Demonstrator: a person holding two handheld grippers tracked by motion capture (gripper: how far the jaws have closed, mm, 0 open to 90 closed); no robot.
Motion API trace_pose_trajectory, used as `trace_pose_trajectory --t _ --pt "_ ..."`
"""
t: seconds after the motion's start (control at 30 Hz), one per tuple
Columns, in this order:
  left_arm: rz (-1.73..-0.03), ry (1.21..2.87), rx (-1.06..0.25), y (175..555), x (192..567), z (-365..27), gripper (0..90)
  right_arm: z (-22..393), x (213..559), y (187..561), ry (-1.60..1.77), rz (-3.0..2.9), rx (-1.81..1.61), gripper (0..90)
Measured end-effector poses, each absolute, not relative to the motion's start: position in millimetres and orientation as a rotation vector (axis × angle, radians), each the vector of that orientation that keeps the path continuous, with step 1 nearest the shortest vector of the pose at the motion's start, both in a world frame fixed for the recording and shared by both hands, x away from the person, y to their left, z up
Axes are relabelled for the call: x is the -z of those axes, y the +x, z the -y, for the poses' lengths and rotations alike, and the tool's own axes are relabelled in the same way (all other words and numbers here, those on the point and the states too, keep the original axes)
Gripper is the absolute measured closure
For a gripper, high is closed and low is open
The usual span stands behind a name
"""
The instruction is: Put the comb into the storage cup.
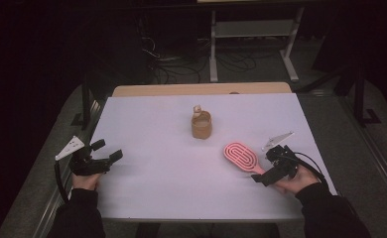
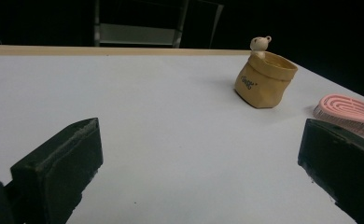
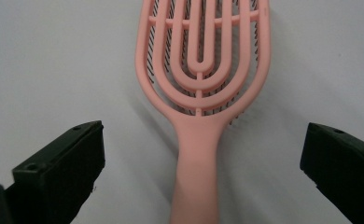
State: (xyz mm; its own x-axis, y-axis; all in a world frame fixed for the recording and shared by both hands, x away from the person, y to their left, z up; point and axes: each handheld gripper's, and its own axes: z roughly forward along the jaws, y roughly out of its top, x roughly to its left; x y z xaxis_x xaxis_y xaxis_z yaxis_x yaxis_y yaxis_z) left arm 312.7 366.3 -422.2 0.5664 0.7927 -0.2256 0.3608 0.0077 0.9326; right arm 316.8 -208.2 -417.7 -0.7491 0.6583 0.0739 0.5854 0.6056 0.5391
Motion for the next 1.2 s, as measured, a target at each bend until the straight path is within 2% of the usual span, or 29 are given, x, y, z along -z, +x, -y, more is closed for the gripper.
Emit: trace_pose_trajectory --t 0.4,0.53,0.57,0.67,0.7,0.73,0.93,0.97,1.0,1.03,1.07,1.2 --pt "-0.998 1.594 -0.445 312.7 422.3 -366.1 0.0 203.0 423.5 322.3 1.039 -2.755 -0.762 5.1" --pt "-0.998 1.594 -0.446 312.6 422.1 -366.3 0.0 202.9 424.2 323.4 1.041 -2.769 -0.760 8.9" --pt "-0.998 1.594 -0.447 312.7 422.1 -366.2 0.0 203.4 424.1 323.9 1.043 -2.784 -0.765 13.9" --pt "-0.998 1.595 -0.444 312.7 422.3 -366.0 0.0 203.4 424.4 324.0 1.052 -2.787 -0.757 15.0" --pt "-0.998 1.596 -0.445 312.8 422.3 -365.9 0.0 203.2 424.7 324.1 1.056 -2.790 -0.754 16.8" --pt "-0.998 1.595 -0.444 312.7 422.3 -365.9 0.0 202.5 425.0 323.5 1.047 -2.800 -0.743 23.0" --pt "-0.998 1.595 -0.444 312.7 422.3 -365.9 0.0 201.0 425.2 322.9 1.034 -2.794 -0.727 33.1" --pt "-0.998 1.594 -0.443 312.7 422.3 -365.8 0.0 200.7 424.9 322.5 1.036 -2.788 -0.721 39.3" --pt "-0.998 1.597 -0.443 312.7 422.3 -365.9 0.0 200.7 424.9 322.5 1.036 -2.788 -0.721 39.3" --pt "-0.998 1.596 -0.443 312.8 422.4 -365.8 0.0 200.7 425.2 322.9 1.038 -2.786 -0.713 44.9" --pt "-0.998 1.597 -0.443 312.8 422.3 -365.9 0.0 200.7 425.2 322.9 1.038 -2.786 -0.713 44.9" --pt "-0.997 1.596 -0.443 312.7 422.3 -365.9 0.0 200.7 426.4 323.5 1.056 -2.789 -0.687 55.4"
